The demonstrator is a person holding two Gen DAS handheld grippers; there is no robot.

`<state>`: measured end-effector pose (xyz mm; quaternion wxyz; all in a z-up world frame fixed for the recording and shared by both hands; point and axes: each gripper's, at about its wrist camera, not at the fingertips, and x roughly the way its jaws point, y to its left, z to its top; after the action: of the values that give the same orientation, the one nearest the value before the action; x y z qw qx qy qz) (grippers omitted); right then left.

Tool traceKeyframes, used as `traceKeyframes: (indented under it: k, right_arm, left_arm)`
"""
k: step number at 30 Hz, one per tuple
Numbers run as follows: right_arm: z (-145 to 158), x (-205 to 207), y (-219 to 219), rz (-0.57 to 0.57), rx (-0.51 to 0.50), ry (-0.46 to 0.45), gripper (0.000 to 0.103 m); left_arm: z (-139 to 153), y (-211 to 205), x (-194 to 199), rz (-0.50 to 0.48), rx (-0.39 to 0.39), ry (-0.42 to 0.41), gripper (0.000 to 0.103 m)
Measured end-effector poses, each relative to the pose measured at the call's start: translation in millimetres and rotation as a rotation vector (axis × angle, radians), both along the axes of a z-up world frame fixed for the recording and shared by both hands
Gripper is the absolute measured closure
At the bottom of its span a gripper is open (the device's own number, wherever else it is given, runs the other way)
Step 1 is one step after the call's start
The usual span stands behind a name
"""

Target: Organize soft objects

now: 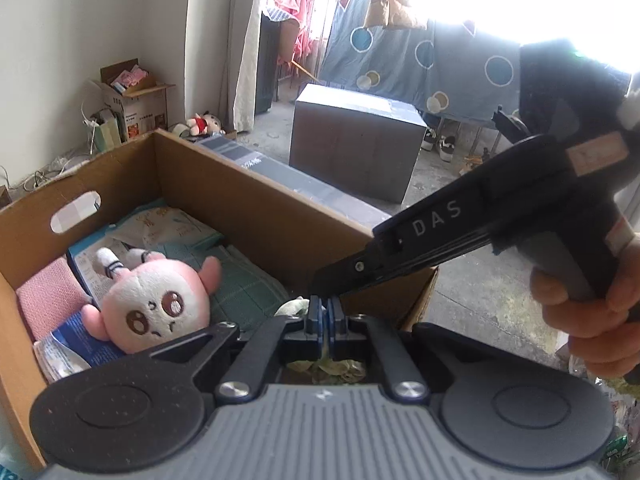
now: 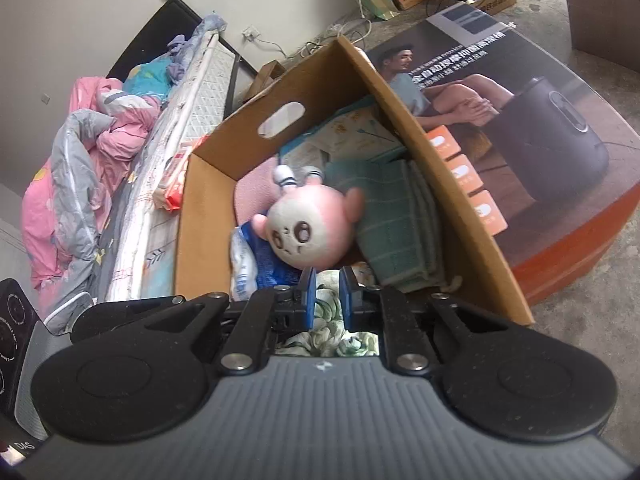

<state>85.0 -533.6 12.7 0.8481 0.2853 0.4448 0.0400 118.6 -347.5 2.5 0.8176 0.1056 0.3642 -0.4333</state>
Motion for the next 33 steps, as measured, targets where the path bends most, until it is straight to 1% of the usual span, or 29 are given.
traceKeyframes:
  k: [1,2,3,4,6,8,10,12,14,15,16,17,19,20,21,22,23,25,28,30,32,33]
  right_arm:
    - [-6.1,-1.4,-2.3,-0.012,-0.017,0.005,0.090]
    - [-9.7,-3.3,-5.6,-0.019,-0.021,0.004,0.090]
    - [-12.2,-4.9,-8.2,-0.025,-0.016,0.000,0.090]
    - [-14.1,-6.3,-10.4,-0.028,-0.007,-0.004,0.089]
    - [-14.7,-8.0,-13.9,-0.035,0.009,-0.020,0.088]
    - [-13.0,-9.4,-14.6,-0.045,0.013,-0.036,0.085]
    - [-9.3,-9.4,-12.7,-0.056,0.015,-0.055,0.082]
    - [-4.0,-15.2,-11.1,-0.070,0.020,-0.083,0.079]
    - [2.7,-25.7,-8.2,-0.090,0.021,-0.120,0.072]
    - [6.2,-31.7,-6.9,-0.104,0.020,-0.141,0.071]
    - [8.9,-37.6,-5.4,-0.117,0.017,-0.160,0.066]
    - [12.8,-45.2,-3.8,-0.134,0.014,-0.182,0.058]
    - [19.0,-60.5,1.0,-0.170,0.006,-0.230,0.050]
    - [21.4,-67.7,4.5,-0.184,0.000,-0.253,0.047]
    - [23.2,-74.6,8.4,-0.197,-0.007,-0.273,0.045]
    - [24.5,-81.0,13.6,-0.207,-0.015,-0.290,0.039]
    - [25.7,-87.0,19.6,-0.217,-0.026,-0.303,0.030]
    - [26.7,-96.9,37.8,-0.226,-0.069,-0.330,0.025]
    - [27.0,-104.3,72.3,-0.205,-0.147,-0.336,0.017]
    - [25.9,-104.7,97.3,-0.182,-0.206,-0.332,0.015]
    - [24.9,-101.7,121.0,-0.158,-0.284,-0.320,0.006]
    - [24.7,-100.8,133.7,-0.147,-0.332,-0.315,0.004]
  left_arm:
    - [-3.7,-0.1,5.0,0.010,0.005,0.024,0.098]
    - [-4.4,2.2,5.4,0.018,0.001,0.041,0.095]
    - [-3.8,5.5,5.7,0.024,-0.004,0.045,0.086]
    - [-0.8,8.6,5.0,0.032,-0.009,0.039,0.079]
    - [5.1,15.1,4.4,0.047,-0.019,0.012,0.077]
    - [13.4,22.4,4.3,0.064,-0.029,-0.001,0.071]
    - [21.4,30.3,4.8,0.084,-0.044,-0.002,0.060]
    - [29.7,40.4,3.1,0.105,-0.054,-0.002,0.056]
    - [38.1,51.2,-0.1,0.124,-0.062,-0.002,0.051]
    - [42.3,57.3,-2.8,0.134,-0.068,-0.005,0.047]
    - [46.8,64.0,-4.3,0.143,-0.072,-0.009,0.042]
    - [51.4,71.9,-6.7,0.156,-0.077,-0.014,0.039]
    - [61.4,88.5,-12.8,0.189,-0.084,-0.024,0.031]
    - [65.3,95.6,-14.9,0.202,-0.084,-0.028,0.028]
    - [69.0,105.4,-17.9,0.221,-0.082,-0.034,0.021]
    - [73.3,115.4,-21.5,0.245,-0.078,-0.038,0.017]
    - [76.3,124.9,-24.6,0.269,-0.072,-0.043,0.016]
    - [81.1,146.3,-32.7,0.311,-0.060,-0.068,0.007]
    - [82.8,180.1,-43.8,0.404,-0.045,-0.103,0.001]
    - [82.2,201.4,-51.2,0.497,-0.028,-0.125,0.000]
    - [79.4,219.9,-59.0,0.612,0.012,-0.149,0.000]
    - [77.0,226.9,-61.6,0.663,0.037,-0.153,0.000]
